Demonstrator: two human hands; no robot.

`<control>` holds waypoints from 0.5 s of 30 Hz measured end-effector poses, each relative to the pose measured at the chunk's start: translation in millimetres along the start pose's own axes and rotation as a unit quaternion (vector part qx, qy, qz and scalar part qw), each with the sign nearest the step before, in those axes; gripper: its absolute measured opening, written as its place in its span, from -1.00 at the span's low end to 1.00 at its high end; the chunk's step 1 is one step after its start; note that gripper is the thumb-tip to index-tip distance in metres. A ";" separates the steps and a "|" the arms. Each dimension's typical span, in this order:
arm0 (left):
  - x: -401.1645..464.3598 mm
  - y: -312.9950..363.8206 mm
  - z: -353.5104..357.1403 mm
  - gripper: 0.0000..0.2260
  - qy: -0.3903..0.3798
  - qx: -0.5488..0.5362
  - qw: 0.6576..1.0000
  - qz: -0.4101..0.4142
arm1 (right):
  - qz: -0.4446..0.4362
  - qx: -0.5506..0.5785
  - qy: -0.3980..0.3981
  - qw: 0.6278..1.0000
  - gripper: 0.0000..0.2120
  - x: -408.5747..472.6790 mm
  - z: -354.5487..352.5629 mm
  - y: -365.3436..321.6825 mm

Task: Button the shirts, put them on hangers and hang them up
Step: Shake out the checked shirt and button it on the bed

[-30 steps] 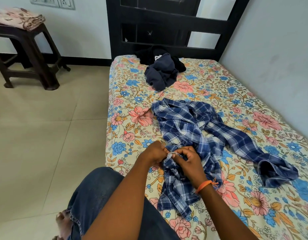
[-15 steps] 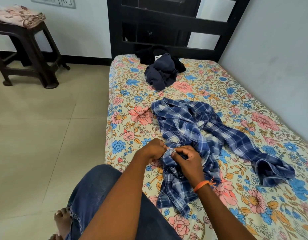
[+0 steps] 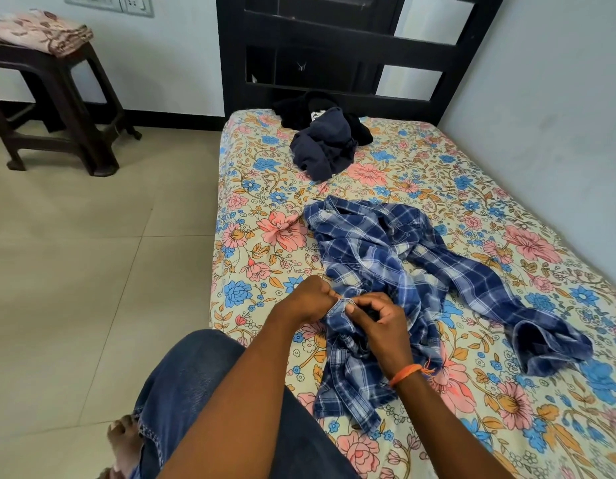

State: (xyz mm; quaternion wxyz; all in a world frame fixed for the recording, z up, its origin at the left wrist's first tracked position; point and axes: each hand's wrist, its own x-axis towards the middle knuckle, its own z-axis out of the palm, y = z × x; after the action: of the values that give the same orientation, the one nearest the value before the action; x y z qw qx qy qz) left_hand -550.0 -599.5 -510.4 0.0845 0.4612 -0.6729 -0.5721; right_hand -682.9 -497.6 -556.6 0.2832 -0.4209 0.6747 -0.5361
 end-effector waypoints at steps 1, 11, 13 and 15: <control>0.2 -0.3 0.1 -0.86 -0.001 0.005 1.000 -0.001 | -0.004 0.001 0.006 1.000 -0.93 -0.8 0.7 -0.2; -0.9 0.4 -1.7 -0.69 -0.018 -0.018 0.999 -0.030 | -0.011 -0.021 -0.007 1.000 -0.92 -0.3 0.6 -0.9; -1.4 0.6 -1.8 -0.71 -0.011 -0.044 0.998 -0.038 | -0.017 -0.022 -0.003 1.000 -0.90 -0.9 1.7 -0.8; 0.5 -1.1 -1.3 -0.67 0.001 -0.058 0.997 -0.041 | -0.035 -0.038 0.017 0.999 -0.92 -2.2 4.1 0.9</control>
State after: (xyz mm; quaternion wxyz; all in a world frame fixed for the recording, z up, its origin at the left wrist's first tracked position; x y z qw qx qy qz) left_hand -548.8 -600.7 -511.1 0.0881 0.4834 -0.6187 -0.6130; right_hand -678.7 -497.6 -558.7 0.2365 -0.4454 0.6845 -0.5264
